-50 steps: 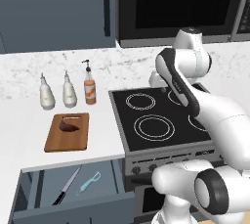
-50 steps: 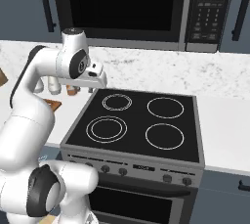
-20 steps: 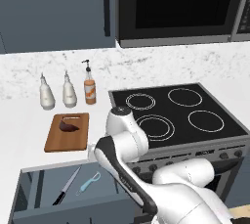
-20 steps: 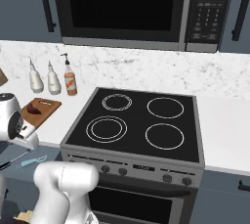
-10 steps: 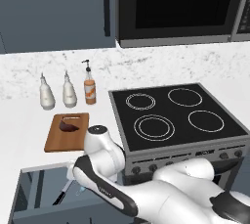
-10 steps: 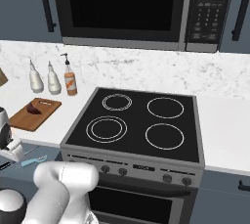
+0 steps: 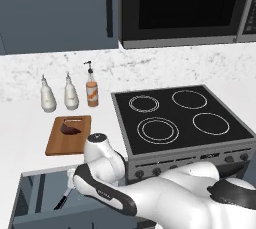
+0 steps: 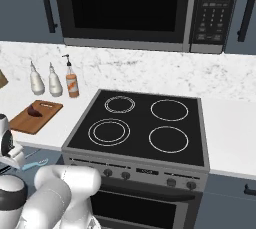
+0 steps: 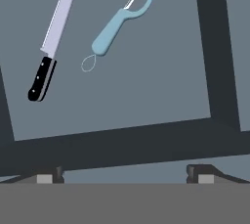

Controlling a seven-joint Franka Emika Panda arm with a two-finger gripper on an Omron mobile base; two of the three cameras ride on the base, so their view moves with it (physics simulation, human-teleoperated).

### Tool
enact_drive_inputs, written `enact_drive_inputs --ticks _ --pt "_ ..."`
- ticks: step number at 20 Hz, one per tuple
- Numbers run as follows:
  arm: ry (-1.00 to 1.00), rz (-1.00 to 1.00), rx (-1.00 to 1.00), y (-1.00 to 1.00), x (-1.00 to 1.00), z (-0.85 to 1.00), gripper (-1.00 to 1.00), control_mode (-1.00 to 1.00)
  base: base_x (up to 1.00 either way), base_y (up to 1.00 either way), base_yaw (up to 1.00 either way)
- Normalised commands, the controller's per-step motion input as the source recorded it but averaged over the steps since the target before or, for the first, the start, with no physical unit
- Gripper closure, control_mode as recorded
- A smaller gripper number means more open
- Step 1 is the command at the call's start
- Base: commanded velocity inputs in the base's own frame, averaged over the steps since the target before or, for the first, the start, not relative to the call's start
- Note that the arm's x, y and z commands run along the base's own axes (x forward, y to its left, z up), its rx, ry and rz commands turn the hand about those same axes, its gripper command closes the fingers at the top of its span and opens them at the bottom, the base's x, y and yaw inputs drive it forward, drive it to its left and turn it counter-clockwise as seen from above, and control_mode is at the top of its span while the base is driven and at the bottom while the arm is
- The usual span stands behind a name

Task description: Place the appropriate cutting tool for cutting the potato skin on the cutting board.

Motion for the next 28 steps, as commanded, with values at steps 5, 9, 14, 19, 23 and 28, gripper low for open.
enact_drive_inputs --ticks 5,9,14,19,23,28 --pt "0.00 0.00 -0.02 0.00 0.00 -0.28 -1.00 -1.00 0.00 0.00 0.00" --pt "0.00 0.00 0.00 0.00 0.00 -0.11 -1.00 -1.00 0.00 0.00 0.00" --pt "0.00 0.01 0.00 0.00 -0.09 0.00 -1.00 -1.00 0.00 0.00 0.00" --pt "0.00 0.02 0.00 0.00 -0.30 0.00 -1.00 -1.00 0.00 0.00 0.00" --pt "-0.03 0.06 0.00 0.00 -0.01 -0.03 -1.00 -1.00 0.00 0.00 0.00" --pt "-0.05 0.06 0.00 -0.03 0.00 -0.04 -1.00 -1.00 0.00 0.00 0.00"
